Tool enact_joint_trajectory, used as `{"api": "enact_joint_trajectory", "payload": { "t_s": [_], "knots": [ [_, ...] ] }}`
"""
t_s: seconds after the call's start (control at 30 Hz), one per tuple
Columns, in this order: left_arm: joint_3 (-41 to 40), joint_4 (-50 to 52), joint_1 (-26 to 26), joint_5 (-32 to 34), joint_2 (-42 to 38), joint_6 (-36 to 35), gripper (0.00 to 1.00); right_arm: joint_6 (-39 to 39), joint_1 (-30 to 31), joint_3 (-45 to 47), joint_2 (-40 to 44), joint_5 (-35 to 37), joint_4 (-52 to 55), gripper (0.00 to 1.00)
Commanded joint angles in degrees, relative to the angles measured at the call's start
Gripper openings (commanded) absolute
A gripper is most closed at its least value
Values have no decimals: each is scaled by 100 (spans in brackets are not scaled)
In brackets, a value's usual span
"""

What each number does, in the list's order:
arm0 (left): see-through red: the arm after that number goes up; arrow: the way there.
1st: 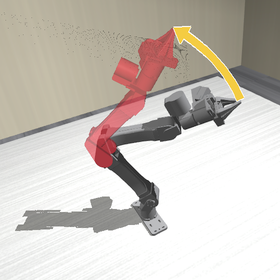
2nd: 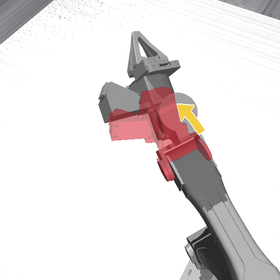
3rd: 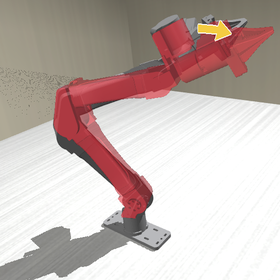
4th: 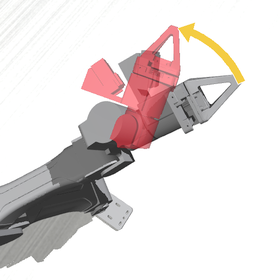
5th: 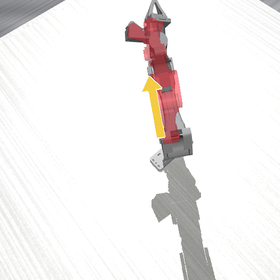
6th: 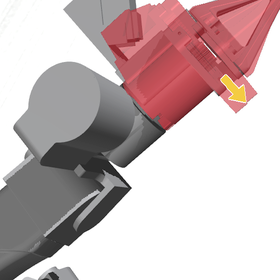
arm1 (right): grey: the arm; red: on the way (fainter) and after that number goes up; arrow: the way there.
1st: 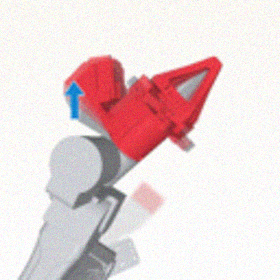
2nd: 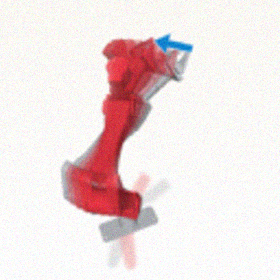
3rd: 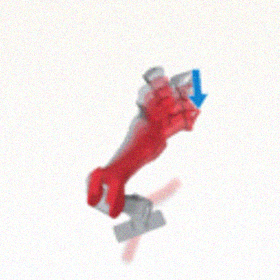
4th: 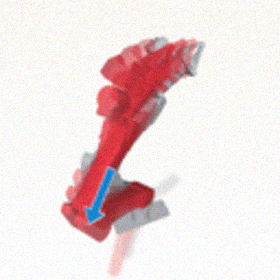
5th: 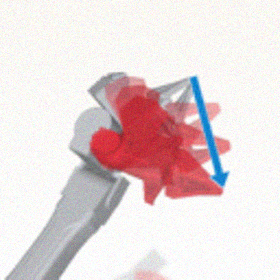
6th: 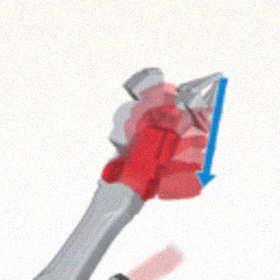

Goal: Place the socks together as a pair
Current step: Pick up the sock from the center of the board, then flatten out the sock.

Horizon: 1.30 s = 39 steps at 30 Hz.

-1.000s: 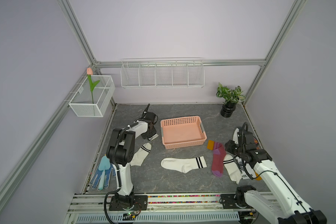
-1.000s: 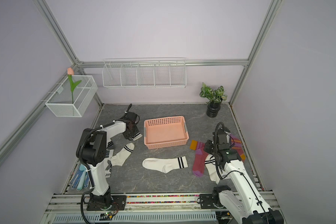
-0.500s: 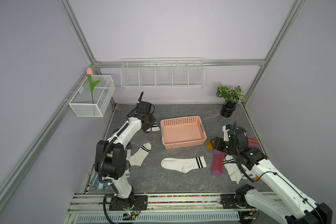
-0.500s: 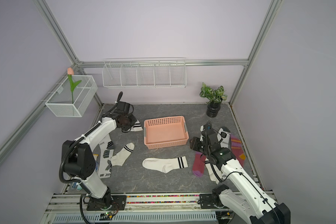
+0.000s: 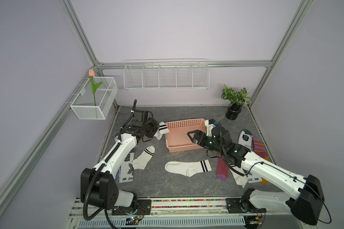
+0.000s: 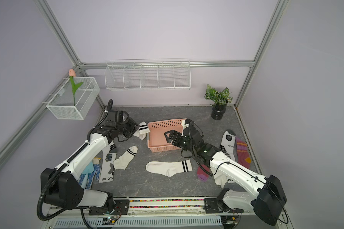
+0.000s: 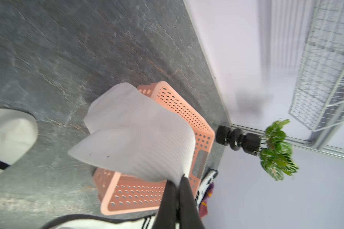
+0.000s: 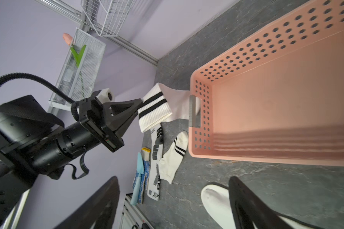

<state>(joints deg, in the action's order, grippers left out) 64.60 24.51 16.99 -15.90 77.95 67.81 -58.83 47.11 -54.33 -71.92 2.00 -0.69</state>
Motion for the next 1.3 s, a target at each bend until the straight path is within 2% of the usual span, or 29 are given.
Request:
{"api": "enact_joint_trajectory", "payload": {
  "t_s": [0.0, 0.13, 0.43, 0.67, 0.9, 1.07, 1.27],
  "knots": [
    [-272, -842, -12, -316, -480, 873, 0, -856, 205, -165, -328, 145, -830, 88],
    [-653, -1181, -3, -337, -904, 1312, 0, -1386, 296, -331, -886, -75, -1489, 88],
    [-1038, -1419, 62, -535, -1315, 1708, 0, -1662, 533, -854, -1632, 115, -2117, 87],
    [-1245, -1504, 85, -532, -1637, 1810, 0, -1745, 693, -1115, -1916, 360, -2172, 82],
    [-1427, -1562, 84, -589, -1991, 1954, 0, -1903, 830, -1355, -2244, 314, -2244, 78],
    [-1491, -1408, 84, -585, -2248, 1939, 0, -1728, 868, -1386, -2243, 422, -2222, 62],
    [-1749, -1209, 85, -744, -2530, 2047, 0, -1489, 922, -1502, -2208, 388, -2037, 31]
  ]
}}
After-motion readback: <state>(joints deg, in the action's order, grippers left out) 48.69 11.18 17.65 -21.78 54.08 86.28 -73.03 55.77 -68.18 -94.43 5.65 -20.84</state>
